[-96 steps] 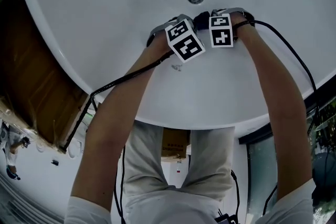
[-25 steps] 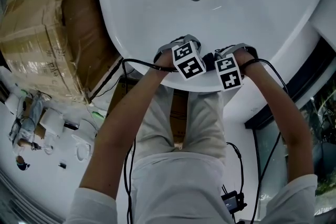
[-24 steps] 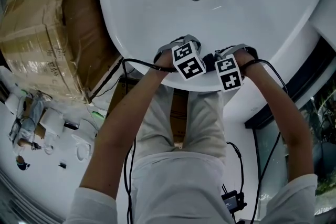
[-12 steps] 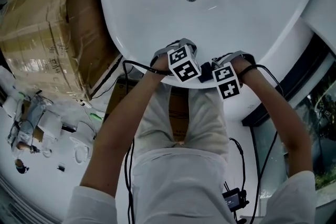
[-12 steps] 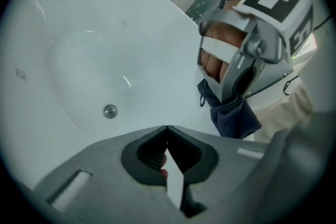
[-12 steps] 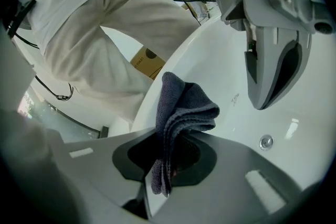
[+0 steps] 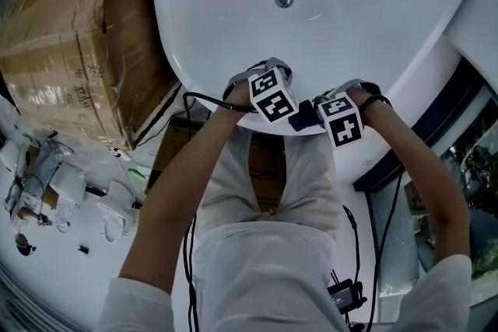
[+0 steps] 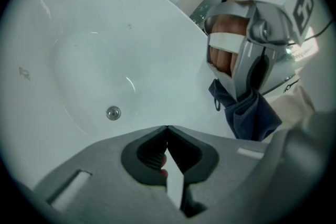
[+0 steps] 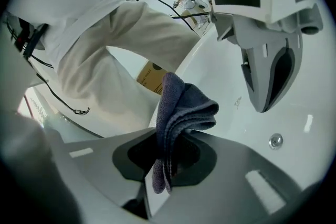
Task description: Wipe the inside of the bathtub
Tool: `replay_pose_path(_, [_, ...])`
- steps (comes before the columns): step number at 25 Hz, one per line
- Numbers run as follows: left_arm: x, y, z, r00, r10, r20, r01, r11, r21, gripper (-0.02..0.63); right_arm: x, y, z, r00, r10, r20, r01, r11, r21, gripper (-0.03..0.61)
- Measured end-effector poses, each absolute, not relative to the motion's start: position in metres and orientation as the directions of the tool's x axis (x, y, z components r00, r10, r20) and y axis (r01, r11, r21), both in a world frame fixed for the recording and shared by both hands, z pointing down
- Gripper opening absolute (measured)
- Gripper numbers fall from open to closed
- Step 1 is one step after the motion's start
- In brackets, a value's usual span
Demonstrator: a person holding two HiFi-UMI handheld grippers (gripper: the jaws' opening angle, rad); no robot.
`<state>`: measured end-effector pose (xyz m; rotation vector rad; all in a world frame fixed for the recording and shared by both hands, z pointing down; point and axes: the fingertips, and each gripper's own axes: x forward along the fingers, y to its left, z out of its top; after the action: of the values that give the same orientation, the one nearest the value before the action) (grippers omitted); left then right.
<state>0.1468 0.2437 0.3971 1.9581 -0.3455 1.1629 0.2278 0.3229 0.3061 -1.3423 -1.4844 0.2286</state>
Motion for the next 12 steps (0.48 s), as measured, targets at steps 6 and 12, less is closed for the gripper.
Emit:
replay_pose_path(6, [0.147,0.23,0.395,0.558,0.128,0.82,-0.609,-0.607,0.51,0.0,0.221,0.295,0.335,0.18,0.764,0.62,0.615,0.405,-0.677,0.054])
replay_pose_path(12, [0.143,0.221,0.387,0.554,0.101,0.826,-0.631,-0.597,0.496,0.0,0.207,0.268,0.344,0.077,0.733,0.676,0.579,0.519,-0.628,0.054])
